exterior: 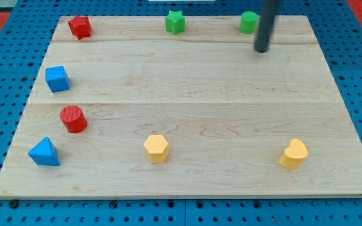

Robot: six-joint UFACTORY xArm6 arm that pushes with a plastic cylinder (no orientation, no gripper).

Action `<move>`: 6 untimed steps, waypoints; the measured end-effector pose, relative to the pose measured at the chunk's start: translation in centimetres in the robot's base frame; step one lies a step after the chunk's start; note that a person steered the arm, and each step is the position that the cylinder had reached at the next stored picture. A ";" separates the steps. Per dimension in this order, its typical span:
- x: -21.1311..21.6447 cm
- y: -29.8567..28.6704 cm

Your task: Move the yellow heart towards the center

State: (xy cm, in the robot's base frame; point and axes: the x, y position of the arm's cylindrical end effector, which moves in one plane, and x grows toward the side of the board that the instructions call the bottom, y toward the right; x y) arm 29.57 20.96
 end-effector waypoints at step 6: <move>-8.4 -2.1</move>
State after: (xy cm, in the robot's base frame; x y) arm 21.15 18.91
